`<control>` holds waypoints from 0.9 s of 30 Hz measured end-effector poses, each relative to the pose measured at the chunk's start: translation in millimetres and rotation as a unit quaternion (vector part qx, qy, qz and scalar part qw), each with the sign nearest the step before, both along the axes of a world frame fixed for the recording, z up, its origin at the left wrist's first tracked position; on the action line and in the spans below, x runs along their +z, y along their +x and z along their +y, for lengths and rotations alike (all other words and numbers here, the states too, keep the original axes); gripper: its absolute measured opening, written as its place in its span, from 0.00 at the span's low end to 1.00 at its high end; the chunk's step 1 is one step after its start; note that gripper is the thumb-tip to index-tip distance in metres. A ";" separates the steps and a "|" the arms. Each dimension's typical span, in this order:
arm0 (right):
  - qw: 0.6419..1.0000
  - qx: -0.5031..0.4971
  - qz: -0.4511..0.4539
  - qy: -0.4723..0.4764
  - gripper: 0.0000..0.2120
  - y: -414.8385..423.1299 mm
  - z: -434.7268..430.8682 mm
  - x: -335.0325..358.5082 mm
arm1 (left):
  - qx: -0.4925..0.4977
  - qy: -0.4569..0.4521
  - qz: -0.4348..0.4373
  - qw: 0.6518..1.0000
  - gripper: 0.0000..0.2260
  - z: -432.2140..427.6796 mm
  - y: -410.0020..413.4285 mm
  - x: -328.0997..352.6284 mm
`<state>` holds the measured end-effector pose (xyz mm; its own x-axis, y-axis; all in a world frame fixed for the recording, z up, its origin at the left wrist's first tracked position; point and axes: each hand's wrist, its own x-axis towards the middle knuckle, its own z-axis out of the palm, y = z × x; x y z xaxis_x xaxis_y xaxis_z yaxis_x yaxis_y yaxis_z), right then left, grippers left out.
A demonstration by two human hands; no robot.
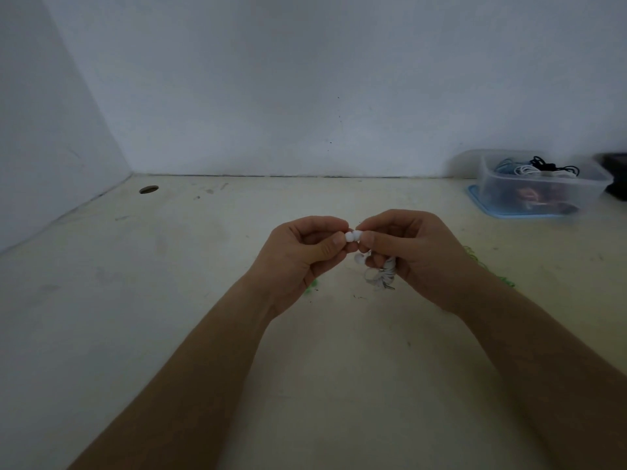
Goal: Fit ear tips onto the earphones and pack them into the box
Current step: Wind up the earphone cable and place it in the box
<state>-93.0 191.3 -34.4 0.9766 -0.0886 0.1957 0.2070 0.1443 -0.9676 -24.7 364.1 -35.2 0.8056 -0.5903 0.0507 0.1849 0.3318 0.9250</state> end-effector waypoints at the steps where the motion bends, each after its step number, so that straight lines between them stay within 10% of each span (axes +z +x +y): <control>1: 1.000 -0.001 0.000 0.003 0.12 -0.1 0.1 0.4 | 0.001 0.001 -0.001 1.000 0.10 -0.3 -0.5 0.3; 8: 0.995 -0.031 -0.029 -0.088 0.15 -2.8 1.0 1.1 | 0.010 0.022 -0.009 1.000 0.10 0.5 -0.5 -0.7; 27: 0.999 -0.013 0.013 0.035 0.13 2.2 4.6 -4.7 | 0.040 0.074 -0.074 0.994 0.07 1.1 -1.4 1.8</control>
